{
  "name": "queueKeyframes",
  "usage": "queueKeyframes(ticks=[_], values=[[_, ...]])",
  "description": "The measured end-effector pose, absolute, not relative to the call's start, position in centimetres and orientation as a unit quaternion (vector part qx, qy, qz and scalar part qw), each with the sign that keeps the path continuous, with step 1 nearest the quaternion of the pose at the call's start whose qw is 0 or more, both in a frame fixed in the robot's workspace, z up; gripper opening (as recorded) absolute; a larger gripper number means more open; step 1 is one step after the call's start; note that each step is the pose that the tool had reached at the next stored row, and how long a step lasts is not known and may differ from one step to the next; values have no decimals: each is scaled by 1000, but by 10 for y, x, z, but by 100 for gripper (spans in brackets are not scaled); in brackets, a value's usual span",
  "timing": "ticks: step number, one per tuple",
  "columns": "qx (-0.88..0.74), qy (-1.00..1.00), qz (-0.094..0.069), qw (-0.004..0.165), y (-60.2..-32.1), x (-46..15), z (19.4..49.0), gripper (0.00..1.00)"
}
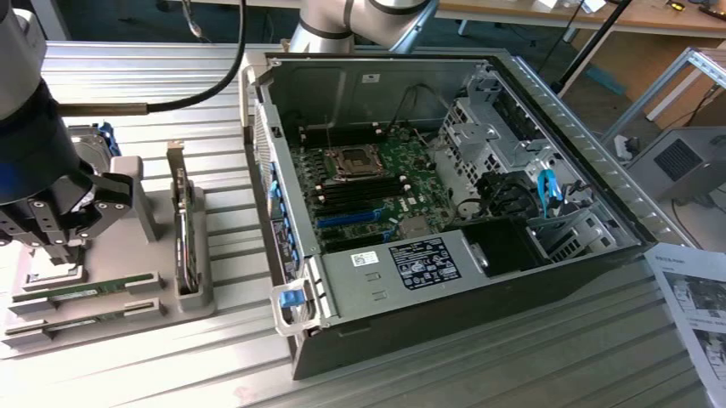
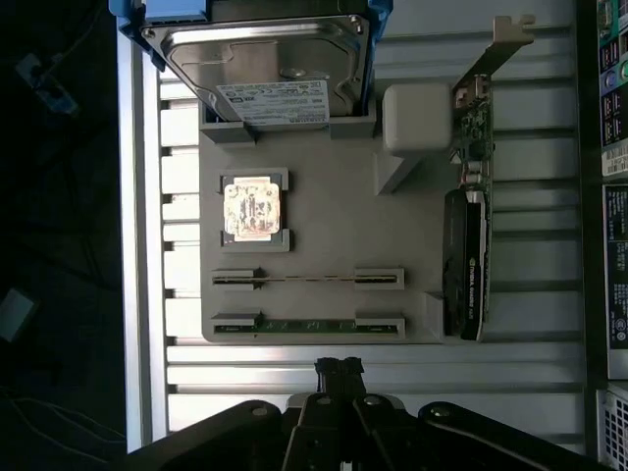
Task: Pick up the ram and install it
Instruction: 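Reach for the ram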
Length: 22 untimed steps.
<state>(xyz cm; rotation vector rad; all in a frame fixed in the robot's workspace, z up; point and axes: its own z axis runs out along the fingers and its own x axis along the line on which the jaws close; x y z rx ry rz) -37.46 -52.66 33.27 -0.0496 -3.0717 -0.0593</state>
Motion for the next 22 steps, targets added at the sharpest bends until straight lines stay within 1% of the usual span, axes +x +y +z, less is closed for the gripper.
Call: queueKeyframes(ticks=[8, 15, 22], values=[[-16, -999, -19, 34, -527, -375, 321, 11], [-16, -999, -19, 34, -527, -375, 320, 11], [-16, -999, -19, 34, -527, -375, 333, 11]])
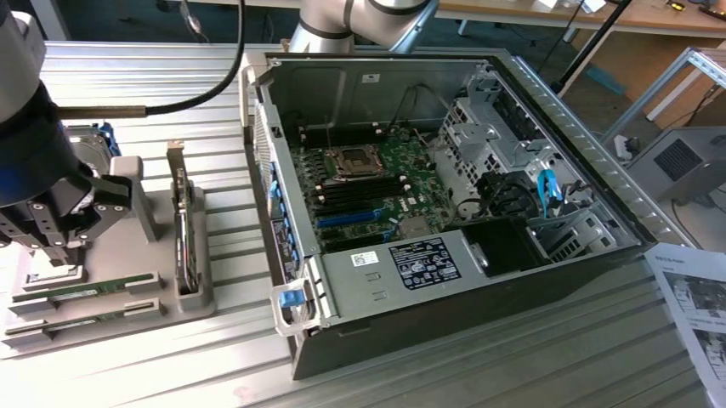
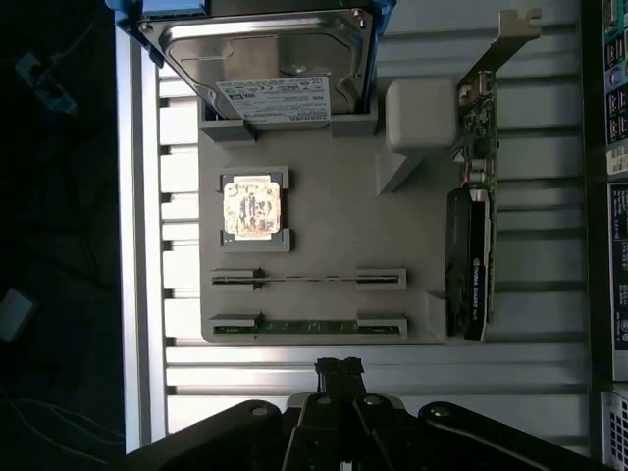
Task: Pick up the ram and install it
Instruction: 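Reach for the ram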
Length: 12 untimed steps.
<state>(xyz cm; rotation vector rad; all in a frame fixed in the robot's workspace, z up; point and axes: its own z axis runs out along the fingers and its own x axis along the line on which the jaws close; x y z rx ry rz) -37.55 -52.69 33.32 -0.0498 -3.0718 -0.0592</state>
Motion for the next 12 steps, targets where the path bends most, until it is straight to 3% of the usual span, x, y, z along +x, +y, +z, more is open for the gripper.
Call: queueKeyframes(ticks=[12], values=[[-16, -999, -19, 34, -527, -375, 365, 11]])
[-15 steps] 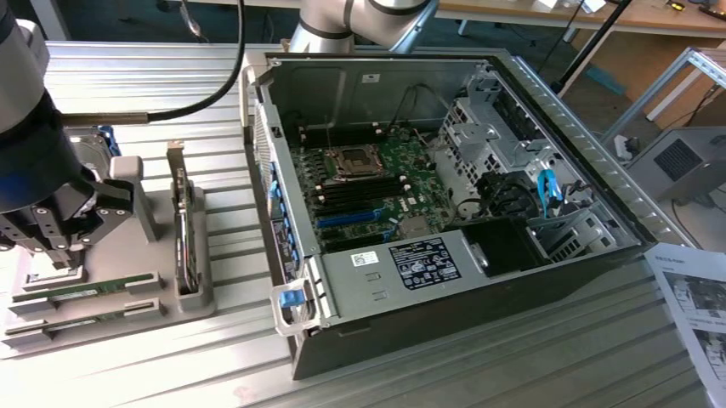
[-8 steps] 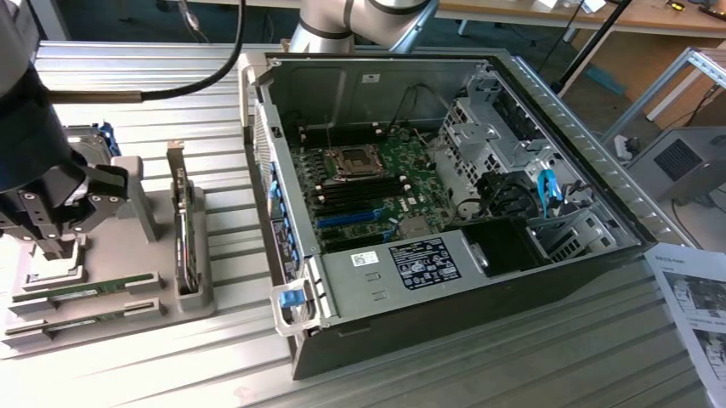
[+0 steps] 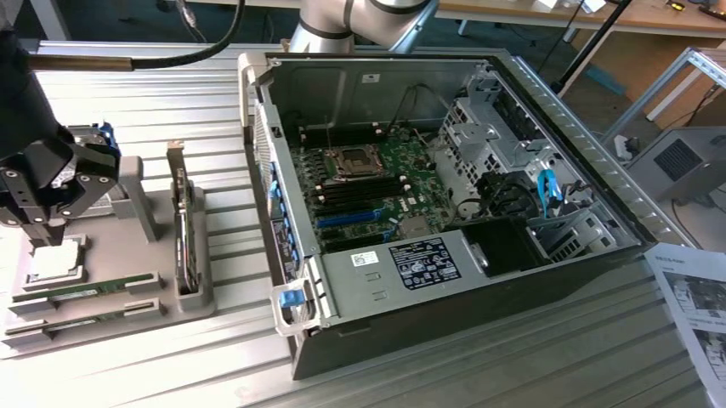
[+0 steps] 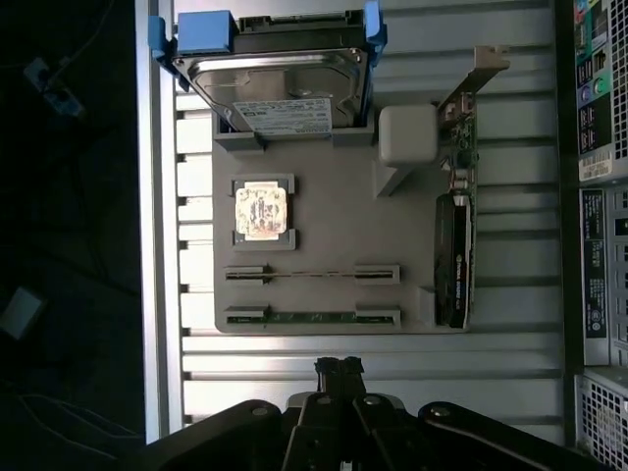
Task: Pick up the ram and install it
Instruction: 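Reach for the ram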
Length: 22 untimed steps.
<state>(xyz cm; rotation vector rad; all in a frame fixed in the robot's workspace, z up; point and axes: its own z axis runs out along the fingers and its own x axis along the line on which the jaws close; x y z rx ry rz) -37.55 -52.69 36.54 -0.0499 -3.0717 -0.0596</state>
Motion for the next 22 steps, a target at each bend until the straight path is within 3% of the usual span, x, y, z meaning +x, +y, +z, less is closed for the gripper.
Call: queueKeyframes(ticks=[22], values=[[-16, -999, -15, 34, -479, -375, 365, 11]])
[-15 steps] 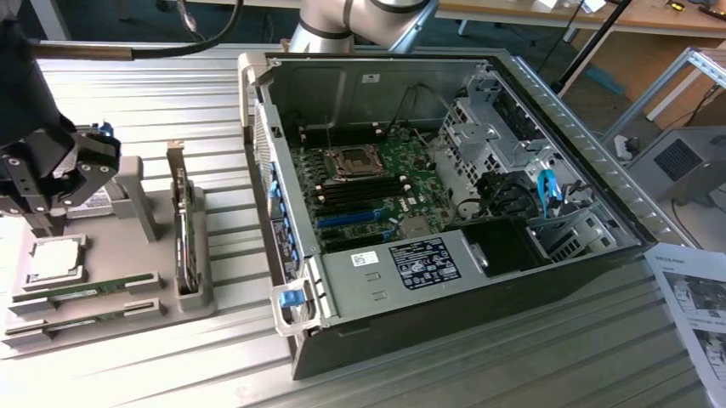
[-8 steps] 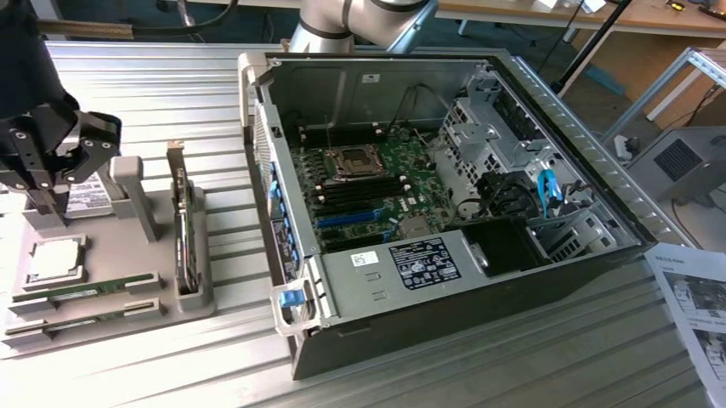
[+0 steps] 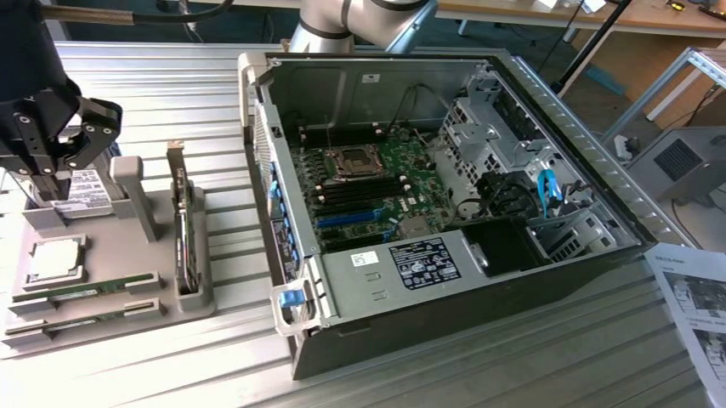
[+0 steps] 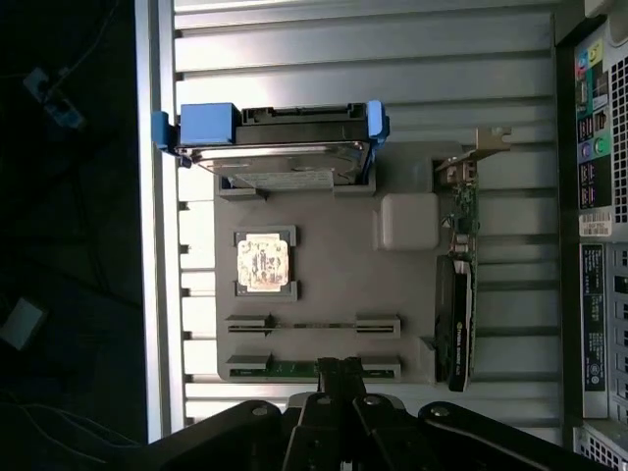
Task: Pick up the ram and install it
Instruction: 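Reach for the ram, then pick up the ram and move it above insertion slot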
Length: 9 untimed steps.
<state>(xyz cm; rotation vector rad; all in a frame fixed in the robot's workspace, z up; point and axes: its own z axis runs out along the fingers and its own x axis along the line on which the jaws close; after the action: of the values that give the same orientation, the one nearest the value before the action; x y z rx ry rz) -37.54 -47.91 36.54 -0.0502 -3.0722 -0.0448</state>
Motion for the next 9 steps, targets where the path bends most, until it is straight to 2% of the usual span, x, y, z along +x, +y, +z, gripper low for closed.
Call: queueKeyframes(ticks=[9], values=[[-16, -999, -15, 34, -479, -375, 365, 11]])
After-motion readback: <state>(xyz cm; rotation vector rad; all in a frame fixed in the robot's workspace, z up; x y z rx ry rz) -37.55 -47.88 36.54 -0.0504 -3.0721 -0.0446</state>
